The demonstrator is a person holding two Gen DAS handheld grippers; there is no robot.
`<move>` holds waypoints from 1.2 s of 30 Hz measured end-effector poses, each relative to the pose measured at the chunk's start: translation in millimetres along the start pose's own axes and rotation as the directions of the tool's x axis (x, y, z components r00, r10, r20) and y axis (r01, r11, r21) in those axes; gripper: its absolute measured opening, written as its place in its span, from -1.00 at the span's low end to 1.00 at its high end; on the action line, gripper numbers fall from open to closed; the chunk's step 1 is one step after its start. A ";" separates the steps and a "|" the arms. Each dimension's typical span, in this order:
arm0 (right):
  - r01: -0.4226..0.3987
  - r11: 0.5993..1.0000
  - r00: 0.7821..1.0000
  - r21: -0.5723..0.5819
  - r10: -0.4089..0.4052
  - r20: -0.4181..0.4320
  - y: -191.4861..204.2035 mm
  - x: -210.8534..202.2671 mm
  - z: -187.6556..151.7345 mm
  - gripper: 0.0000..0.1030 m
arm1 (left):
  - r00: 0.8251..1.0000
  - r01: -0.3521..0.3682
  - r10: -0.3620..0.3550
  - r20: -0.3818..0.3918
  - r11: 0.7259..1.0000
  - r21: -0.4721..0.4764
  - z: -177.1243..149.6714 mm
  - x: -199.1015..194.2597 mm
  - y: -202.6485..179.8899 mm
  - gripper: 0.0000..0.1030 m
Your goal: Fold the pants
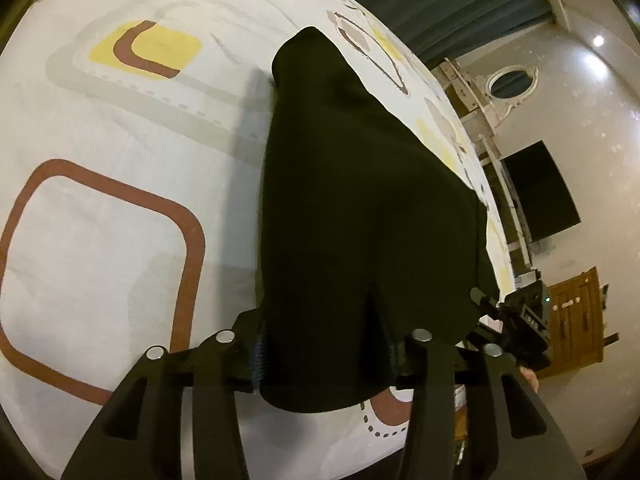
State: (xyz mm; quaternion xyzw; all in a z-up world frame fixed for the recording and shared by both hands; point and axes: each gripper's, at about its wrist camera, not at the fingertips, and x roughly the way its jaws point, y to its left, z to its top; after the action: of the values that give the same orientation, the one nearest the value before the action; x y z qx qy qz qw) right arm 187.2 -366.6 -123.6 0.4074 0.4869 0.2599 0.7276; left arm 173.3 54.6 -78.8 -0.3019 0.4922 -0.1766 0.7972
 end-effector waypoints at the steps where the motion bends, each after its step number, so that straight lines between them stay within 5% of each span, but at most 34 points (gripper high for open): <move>1: -0.004 1.000 1.000 0.004 0.004 0.000 -0.3 -0.8 0.4 -0.21 | 1.000 0.009 -0.009 0.006 1.000 -0.007 -0.5 -0.5 -1.3 0.04; 8: -0.067 0.995 0.998 0.076 0.067 -0.007 -16.5 -13.1 -1.3 -0.04 | 0.997 0.070 -0.069 0.026 0.996 -0.054 -4.7 -8.2 7.3 0.40; 12: -0.091 0.990 0.996 0.108 0.091 -0.002 -23.6 -22.6 -7.9 -0.04 | 0.999 -0.031 0.029 0.035 0.999 0.045 -11.2 -12.0 -6.5 0.41; 16: -0.062 0.993 0.998 0.104 0.063 -0.012 -25.6 -32.7 -16.6 -0.04 | 0.983 -0.172 0.161 0.092 0.977 0.124 -22.4 -23.2 -24.3 0.52; 21: -0.005 0.997 1.000 0.081 0.007 -0.026 -24.3 -46.1 -32.6 -0.03 | 0.969 -0.237 0.221 0.114 0.960 0.152 -32.4 -34.7 -36.1 0.52; 27: 0.026 0.999 1.000 0.038 -0.025 -0.013 -13.0 -60.3 -48.2 0.43 | 0.934 -0.344 0.314 0.168 0.917 0.200 -55.0 -44.8 -51.4 0.57; 32: 0.097 0.995 0.995 -0.001 -0.097 0.002 -2.6 -64.3 -62.4 0.58 | 0.897 -0.422 0.373 0.237 0.883 0.204 -68.8 -55.4 -61.4 0.58; 36: 0.207 0.975 0.978 -0.080 -0.206 0.014 16.1 -62.1 -71.3 0.59 | 0.887 -0.431 0.375 0.268 0.882 0.193 -75.8 -66.6 -68.1 0.58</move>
State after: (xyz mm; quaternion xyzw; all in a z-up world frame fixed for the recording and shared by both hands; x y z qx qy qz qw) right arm 97.7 -381.9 -93.0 0.3254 0.5135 0.2014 0.7680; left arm 76.6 18.4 -14.3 -0.1087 0.4259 -0.0307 0.8977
